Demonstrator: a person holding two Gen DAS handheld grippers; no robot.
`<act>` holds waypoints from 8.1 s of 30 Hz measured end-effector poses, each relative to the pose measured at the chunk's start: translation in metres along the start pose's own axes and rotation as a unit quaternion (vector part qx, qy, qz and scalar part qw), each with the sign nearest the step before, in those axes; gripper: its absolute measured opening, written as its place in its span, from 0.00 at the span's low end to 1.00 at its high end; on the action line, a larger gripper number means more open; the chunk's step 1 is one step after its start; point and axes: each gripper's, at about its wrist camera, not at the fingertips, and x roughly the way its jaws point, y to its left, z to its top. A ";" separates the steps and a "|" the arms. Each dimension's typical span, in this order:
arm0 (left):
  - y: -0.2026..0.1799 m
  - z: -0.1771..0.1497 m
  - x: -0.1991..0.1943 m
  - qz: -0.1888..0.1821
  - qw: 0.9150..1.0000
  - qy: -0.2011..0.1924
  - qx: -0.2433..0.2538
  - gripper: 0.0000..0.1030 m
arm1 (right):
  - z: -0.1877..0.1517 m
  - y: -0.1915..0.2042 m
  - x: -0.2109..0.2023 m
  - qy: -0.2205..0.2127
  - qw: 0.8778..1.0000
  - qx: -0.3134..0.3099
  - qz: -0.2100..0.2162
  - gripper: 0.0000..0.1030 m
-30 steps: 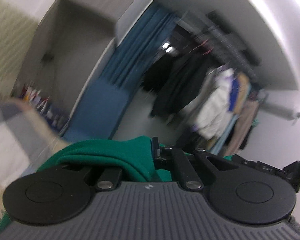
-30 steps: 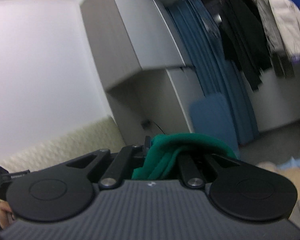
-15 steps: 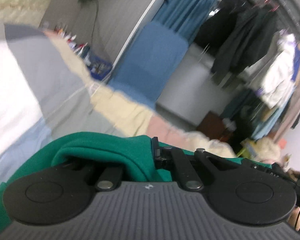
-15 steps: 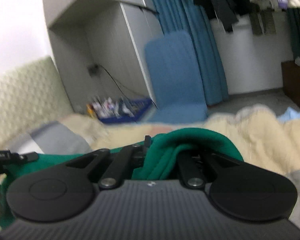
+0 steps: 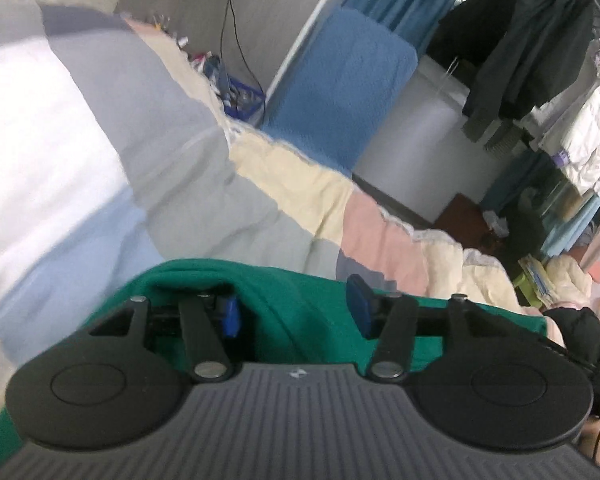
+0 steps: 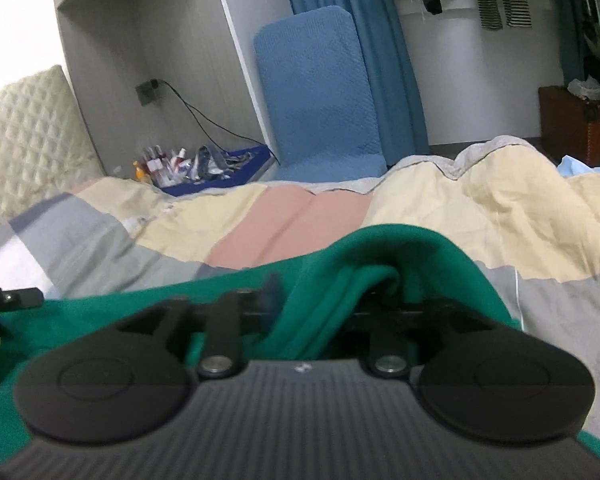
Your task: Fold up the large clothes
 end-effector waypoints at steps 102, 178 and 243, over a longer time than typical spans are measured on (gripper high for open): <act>-0.079 -0.170 -0.300 0.143 0.985 -0.024 0.091 0.58 | -0.077 0.041 -0.260 0.029 0.998 -0.040 0.033 0.63; -0.012 -0.187 -0.197 0.087 0.995 0.006 0.042 0.60 | 0.031 0.107 -0.074 -0.014 0.996 -0.080 -0.037 0.77; -0.047 -0.254 -0.333 0.083 0.992 0.087 0.027 0.57 | -0.102 -0.071 -0.349 0.244 0.969 0.034 -0.013 0.35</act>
